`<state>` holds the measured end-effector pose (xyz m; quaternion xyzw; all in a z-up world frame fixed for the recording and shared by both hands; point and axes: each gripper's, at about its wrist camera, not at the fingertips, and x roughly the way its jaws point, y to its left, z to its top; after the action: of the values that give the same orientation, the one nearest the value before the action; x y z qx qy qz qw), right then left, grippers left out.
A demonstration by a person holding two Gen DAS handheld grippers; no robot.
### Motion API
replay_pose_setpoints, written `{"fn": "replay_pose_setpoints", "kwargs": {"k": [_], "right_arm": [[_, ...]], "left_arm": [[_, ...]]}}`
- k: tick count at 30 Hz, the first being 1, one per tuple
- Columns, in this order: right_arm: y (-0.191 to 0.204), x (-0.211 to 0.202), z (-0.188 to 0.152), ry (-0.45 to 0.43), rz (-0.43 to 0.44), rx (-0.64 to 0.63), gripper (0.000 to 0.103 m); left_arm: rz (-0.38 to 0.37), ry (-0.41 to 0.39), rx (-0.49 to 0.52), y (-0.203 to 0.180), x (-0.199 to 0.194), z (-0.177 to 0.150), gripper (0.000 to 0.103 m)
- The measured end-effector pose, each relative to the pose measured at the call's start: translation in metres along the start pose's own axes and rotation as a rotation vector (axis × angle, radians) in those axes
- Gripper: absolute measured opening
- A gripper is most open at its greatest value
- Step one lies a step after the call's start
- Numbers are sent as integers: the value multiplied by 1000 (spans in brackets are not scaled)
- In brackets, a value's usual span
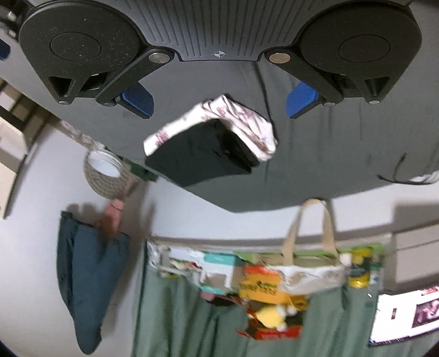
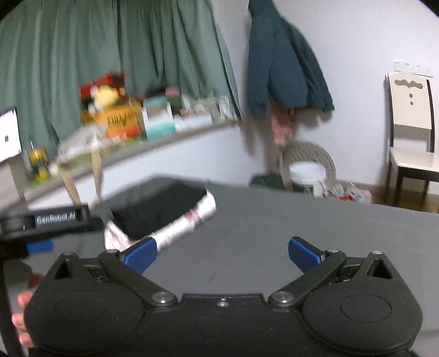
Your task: Fold clothes
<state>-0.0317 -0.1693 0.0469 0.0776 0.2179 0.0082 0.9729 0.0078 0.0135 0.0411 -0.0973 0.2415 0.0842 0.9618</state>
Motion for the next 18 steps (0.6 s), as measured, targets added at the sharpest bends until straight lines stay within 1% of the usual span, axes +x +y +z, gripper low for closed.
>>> {"fn": "replay_pose_setpoints", "kwargs": {"k": [2,3,5,6,8,9,11,12,14,16,18], "right_arm": [[2,-3,7,5,-7,-17,103],[3,-5,12,3,-8,-20,103],[2,-9,22,-1,-14,-8,103],[2,-9,27,10,-14,-6,103],[1,-8,36,40,4,-20,103],[0,-10,36,36,10,-37,103],[-3,-13,31,11,-14,-66,103],[-4,-15,27,-13,-41,-73,103],[-6,-16,21,-44,-71,-38,103],[-6,-18,17,-67,-84,-10,103],[-1,-19,17,-78,-95,-30,103]], "left_arm": [[34,-27,-17,-4,-4,1,103],[63,-38,-23,-7,-6,3,103],[102,-40,-18,-13,-8,8,103],[112,-38,-12,-16,-9,12,103],[112,-49,-24,-15,-13,14,103],[107,-58,-34,-15,-16,14,103],[97,-65,-38,-14,-19,14,103],[100,-52,-15,-15,-19,14,103],[101,-16,41,-19,-16,13,103],[105,26,101,-24,-10,14,103],[150,44,140,-28,-5,10,103]]}}
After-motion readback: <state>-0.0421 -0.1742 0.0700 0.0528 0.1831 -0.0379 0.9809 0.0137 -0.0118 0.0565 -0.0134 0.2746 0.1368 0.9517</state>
